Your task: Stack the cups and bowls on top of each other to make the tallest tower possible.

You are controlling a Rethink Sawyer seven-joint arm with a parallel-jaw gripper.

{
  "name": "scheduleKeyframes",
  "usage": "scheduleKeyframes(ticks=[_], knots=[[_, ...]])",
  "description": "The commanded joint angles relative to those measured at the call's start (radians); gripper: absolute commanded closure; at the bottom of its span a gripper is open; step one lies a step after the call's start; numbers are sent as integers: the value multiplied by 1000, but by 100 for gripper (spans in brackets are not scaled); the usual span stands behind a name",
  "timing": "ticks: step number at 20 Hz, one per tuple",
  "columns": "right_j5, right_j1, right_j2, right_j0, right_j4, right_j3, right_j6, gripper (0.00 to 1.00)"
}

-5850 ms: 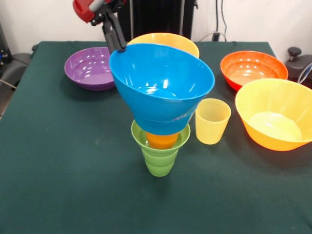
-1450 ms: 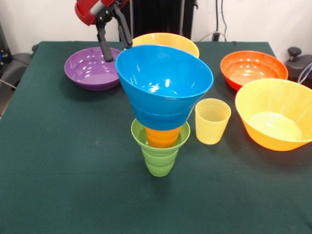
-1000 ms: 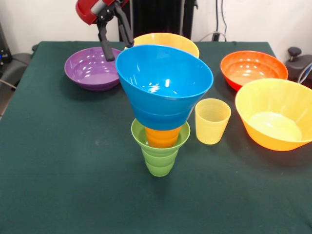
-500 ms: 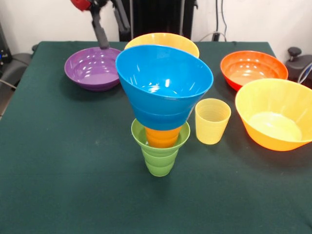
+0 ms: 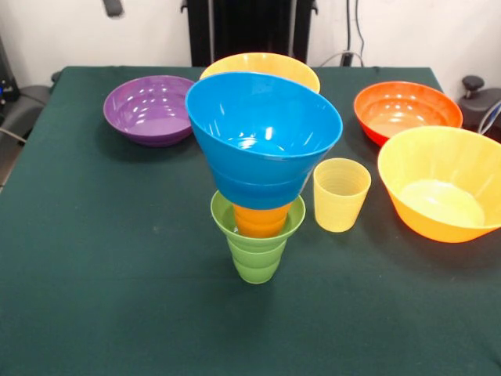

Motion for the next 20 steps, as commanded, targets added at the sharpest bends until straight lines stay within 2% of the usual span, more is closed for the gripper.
scheduleKeyframes(ticks=[1,6,10,14,17,20], knots=[[268,-71,8,-7,80,-130,12,0],[342,-16,-61,-29,40,-223,-76,0],[387,-38,-74,-85,10,-239,-99,0],[375,-80,-56,-154,-23,-177,-91,0],[304,-71,-14,-222,-69,-75,-87,0],[253,-65,6,-261,-115,2,-75,0]])
